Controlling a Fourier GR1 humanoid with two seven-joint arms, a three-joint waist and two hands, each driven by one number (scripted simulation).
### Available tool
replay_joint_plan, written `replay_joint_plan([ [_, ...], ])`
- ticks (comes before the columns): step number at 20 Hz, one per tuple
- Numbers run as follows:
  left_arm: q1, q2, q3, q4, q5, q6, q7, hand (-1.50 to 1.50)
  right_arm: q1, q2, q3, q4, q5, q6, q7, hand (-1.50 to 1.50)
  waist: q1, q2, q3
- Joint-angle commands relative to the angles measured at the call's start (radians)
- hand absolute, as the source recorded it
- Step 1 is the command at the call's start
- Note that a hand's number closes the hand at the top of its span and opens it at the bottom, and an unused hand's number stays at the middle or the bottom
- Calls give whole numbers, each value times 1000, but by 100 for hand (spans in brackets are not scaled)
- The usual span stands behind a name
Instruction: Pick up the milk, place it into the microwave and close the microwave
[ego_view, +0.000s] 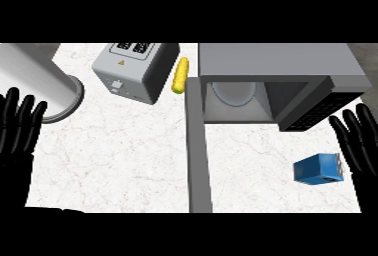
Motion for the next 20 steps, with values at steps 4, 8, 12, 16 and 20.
replay_joint_plan([
  [4, 80, -42, -21, -77, 34, 5, 40, -150, 100, 24, 92, -179, -97, 21, 124, -150, 2, 0, 1],
  [8, 171, -19, 73, -69, 152, -93, -19, -150, 147, 24, 5, -131, -76, 68, 23, -150, 4, 1, 1],
  [12, 255, -21, 78, -168, 173, -123, -2, -150, 144, 29, -34, -133, -15, 22, 26, -150, 8, 0, 1],
  [16, 183, -19, 96, -93, 159, -118, -6, -150, 45, 45, -56, 28, 71, -6, -12, -150, 7, 3, 1],
  [20, 251, -45, 105, -89, 146, -161, -64, -150, 44, 38, -115, 89, 46, 9, -30, -150, 7, 2, 1],
])
